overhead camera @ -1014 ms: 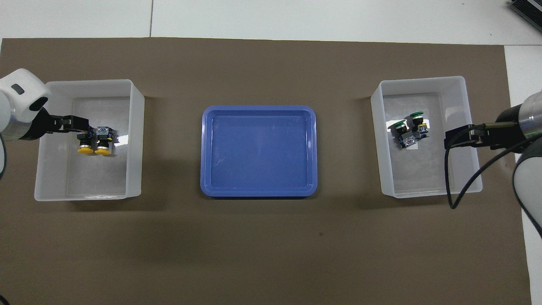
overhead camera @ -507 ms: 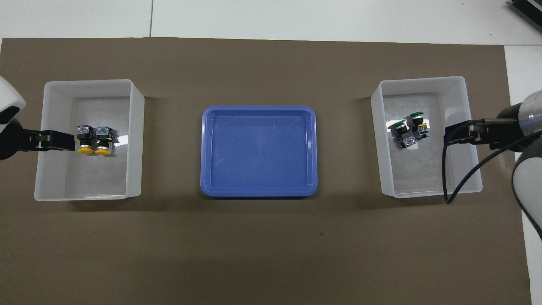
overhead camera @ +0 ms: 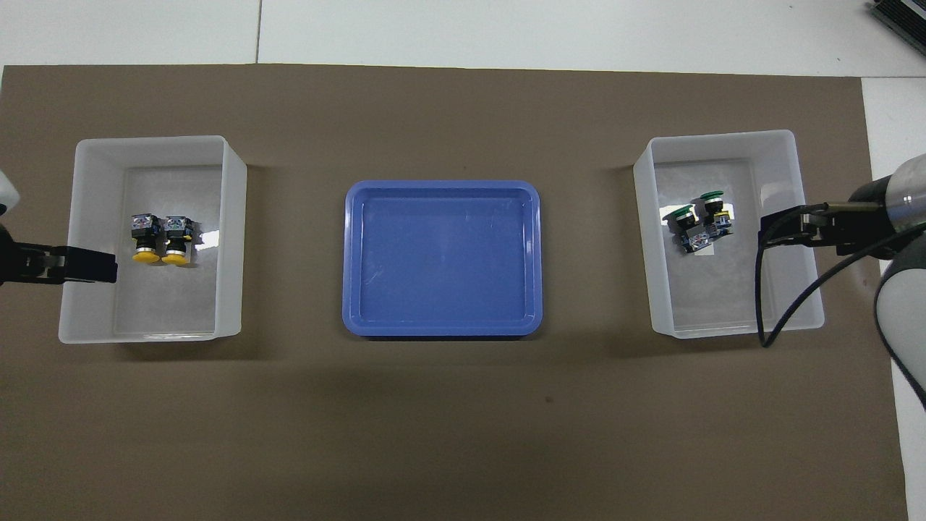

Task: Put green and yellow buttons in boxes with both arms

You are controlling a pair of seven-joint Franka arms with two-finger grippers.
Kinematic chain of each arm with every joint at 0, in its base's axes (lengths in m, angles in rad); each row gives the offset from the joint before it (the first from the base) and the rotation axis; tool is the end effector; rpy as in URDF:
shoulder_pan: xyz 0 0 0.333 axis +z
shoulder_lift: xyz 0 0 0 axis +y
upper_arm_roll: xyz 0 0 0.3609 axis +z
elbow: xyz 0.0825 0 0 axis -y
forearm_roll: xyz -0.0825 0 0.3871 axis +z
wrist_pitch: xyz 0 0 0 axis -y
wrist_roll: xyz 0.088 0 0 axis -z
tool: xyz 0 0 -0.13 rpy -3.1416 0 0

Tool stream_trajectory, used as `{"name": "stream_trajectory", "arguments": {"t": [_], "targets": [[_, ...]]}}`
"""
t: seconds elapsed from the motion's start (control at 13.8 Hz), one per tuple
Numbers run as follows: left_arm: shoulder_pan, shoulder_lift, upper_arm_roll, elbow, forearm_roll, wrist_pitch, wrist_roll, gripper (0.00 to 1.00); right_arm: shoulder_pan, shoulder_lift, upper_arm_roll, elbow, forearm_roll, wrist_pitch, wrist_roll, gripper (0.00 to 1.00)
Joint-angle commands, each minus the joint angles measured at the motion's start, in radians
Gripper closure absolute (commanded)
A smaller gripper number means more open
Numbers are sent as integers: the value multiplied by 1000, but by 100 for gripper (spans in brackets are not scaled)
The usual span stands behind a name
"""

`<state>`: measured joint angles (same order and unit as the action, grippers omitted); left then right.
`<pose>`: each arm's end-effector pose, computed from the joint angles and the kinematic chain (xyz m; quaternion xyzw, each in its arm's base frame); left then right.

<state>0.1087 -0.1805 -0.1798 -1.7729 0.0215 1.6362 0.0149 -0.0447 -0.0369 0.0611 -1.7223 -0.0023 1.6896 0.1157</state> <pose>0.4980 -0.0416 0.6495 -0.9985 0.0423 -0.0212 0.0262 0.5516 0.0094 0.6047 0.9988 -0.0495 0.0022 0.0021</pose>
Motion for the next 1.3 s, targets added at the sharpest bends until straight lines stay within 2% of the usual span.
{"name": "stream_trajectory", "arguments": {"t": [0.0, 0.43, 1.23], "targets": [[-12, -5, 5, -3, 12, 2, -6, 0, -4, -1, 2, -2, 25, 13, 16, 0], [-9, -14, 5, -69, 3, 92, 0, 0, -4, -1, 2, -3, 25, 16, 21, 0], [-6, -20, 6, -100, -18, 102, -1, 0, -3, -8, 2, -28, 24, 41, 19, 0]]}}
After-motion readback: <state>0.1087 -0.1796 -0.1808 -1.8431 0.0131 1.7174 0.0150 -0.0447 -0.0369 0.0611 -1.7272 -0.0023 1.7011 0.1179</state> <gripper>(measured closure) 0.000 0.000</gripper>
